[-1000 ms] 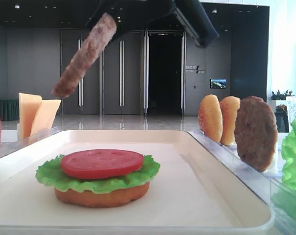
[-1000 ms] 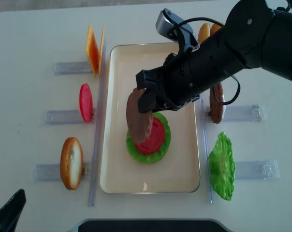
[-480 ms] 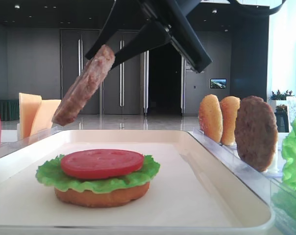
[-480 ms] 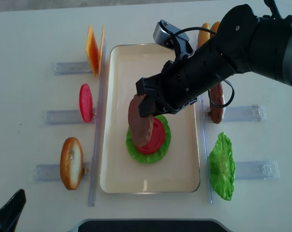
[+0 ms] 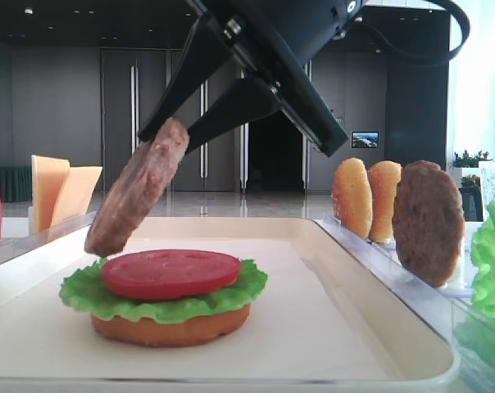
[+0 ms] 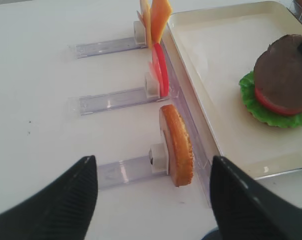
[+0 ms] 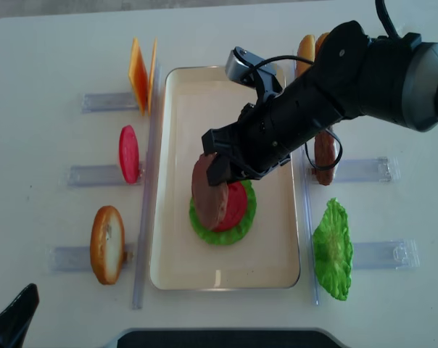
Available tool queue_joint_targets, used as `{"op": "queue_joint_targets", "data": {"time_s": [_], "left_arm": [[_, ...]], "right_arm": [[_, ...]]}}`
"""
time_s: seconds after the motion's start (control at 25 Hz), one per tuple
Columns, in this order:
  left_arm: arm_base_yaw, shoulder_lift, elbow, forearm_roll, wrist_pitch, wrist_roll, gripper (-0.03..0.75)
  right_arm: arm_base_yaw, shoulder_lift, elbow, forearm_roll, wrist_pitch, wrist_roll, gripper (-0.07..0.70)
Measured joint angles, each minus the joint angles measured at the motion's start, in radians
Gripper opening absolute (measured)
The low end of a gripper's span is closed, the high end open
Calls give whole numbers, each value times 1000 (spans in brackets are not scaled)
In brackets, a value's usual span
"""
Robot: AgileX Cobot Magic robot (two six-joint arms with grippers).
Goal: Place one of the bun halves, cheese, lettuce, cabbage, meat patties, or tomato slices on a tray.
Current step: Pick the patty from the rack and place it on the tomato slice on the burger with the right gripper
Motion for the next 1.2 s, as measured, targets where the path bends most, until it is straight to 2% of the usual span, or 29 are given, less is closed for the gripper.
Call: {"op": "queue_joint_targets", "data": {"time_s": [0.28,0.56,0.72,1.2], "left_arm": [[0,0,0,0,0,0,535],[0,0,0,0,0,0,535],[0,0,0,0,0,0,535],[0,0,0,0,0,0,535]], "right_arm": [[-6,26,0,7,20,-36,121],[-68,26,0,29,53,-57,121],[-73,26,0,56,73,-79,121],[-73,26,0,83,79,-86,121]]}}
